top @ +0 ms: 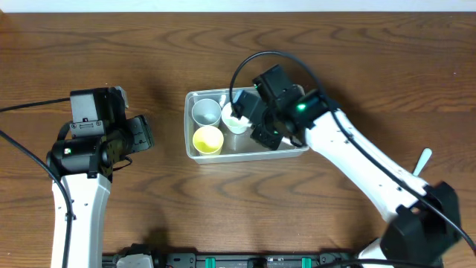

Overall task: Pack container
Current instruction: 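Open the right gripper and lift it away from the fork, then move the right gripper back toward the teal spoon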

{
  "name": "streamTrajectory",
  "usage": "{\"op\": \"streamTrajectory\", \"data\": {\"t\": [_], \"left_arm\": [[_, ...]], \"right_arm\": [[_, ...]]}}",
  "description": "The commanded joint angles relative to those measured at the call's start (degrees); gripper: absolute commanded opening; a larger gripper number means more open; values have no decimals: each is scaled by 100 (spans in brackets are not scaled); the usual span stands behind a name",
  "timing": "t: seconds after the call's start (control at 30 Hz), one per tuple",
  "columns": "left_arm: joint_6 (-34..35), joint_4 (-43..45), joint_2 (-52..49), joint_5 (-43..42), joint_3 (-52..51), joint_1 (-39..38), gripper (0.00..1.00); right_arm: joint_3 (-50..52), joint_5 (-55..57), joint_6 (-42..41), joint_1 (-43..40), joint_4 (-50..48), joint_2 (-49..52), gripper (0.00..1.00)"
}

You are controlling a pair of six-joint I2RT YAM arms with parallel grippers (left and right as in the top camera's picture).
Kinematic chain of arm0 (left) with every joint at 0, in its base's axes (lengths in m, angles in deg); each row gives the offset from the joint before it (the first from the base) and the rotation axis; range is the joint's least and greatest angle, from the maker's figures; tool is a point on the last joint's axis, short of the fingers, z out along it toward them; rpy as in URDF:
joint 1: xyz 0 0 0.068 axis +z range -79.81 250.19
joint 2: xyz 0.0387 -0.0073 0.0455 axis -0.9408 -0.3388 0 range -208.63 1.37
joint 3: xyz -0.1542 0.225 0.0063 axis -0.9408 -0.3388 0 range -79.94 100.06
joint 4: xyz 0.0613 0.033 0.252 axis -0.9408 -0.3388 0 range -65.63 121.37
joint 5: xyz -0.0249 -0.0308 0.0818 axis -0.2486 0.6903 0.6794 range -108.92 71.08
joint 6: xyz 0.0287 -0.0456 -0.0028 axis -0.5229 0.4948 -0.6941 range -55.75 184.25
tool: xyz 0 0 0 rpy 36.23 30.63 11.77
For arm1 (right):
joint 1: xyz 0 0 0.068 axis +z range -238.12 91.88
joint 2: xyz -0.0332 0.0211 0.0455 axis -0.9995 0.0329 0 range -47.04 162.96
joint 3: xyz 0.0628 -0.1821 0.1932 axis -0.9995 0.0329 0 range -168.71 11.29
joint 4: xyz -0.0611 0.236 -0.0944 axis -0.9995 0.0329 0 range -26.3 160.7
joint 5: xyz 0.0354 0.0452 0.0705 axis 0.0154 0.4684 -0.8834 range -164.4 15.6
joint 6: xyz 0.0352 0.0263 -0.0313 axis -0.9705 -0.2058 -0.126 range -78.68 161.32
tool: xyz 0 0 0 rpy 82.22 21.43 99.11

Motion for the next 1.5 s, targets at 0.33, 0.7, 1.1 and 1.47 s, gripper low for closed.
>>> {"op": "streamTrajectory", "data": {"t": [0.33, 0.7, 1.1, 1.47], "left_arm": [[33, 9, -11, -39, 2, 20, 62], [31, 11, -11, -33, 4, 20, 62], [33, 11, -11, -37, 4, 20, 62], [33, 11, -11, -37, 4, 20, 62]], "right_arm": [[11, -107, 551, 216, 92, 457, 39], [-9, 1908, -1757, -138, -935, -173, 34], [37, 1211, -3659, -2444, -96, -691, 33], [140, 487, -3589, -2518, 358, 299, 33]]}}
